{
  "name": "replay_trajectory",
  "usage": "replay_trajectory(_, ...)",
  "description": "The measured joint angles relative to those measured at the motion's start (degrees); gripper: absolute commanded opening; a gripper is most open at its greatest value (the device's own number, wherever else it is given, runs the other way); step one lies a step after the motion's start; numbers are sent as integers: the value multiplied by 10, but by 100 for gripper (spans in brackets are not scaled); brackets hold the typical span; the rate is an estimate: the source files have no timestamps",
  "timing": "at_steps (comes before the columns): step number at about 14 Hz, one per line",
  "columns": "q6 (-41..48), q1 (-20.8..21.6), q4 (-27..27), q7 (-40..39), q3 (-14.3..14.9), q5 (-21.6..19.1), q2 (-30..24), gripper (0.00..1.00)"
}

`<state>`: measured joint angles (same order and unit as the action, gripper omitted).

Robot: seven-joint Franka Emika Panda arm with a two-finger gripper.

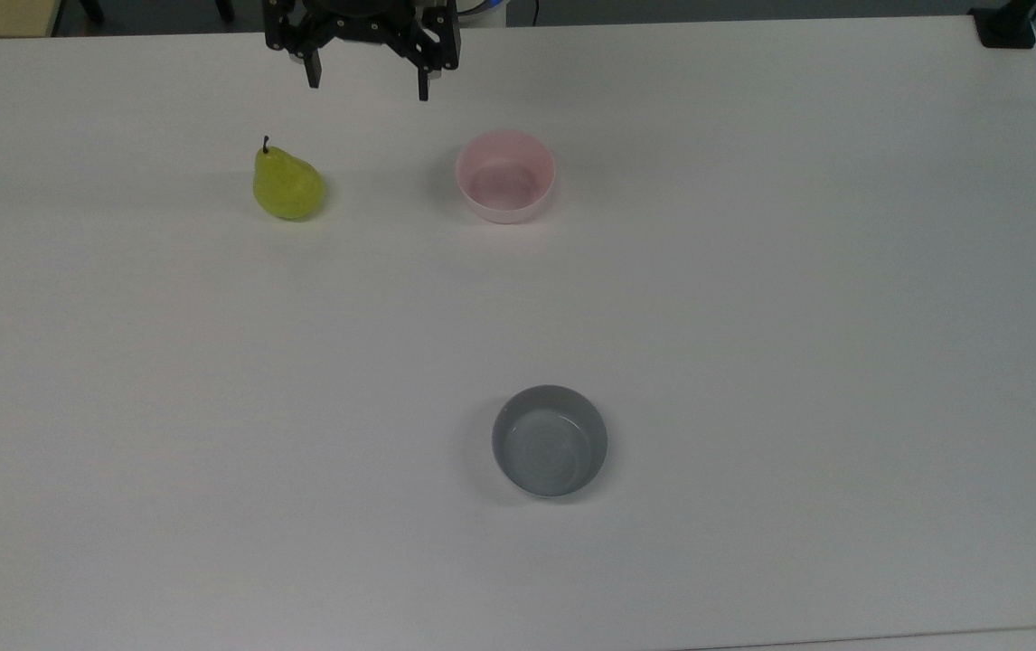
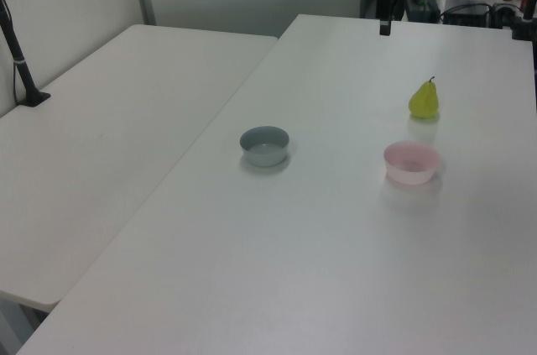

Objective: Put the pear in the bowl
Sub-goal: 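Move the open gripper over the yellow-green pear and lower it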

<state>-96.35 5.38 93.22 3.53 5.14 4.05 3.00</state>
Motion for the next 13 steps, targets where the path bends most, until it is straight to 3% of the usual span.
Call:
replay_trajectory(8, 3, -7, 4, -18, 1, 0, -3, 100)
replay_trajectory(11, 3, -30, 9, -119, 3, 0, -3, 100)
replay_trajectory(13, 3, -74, 22, -239, 7, 0, -4, 100)
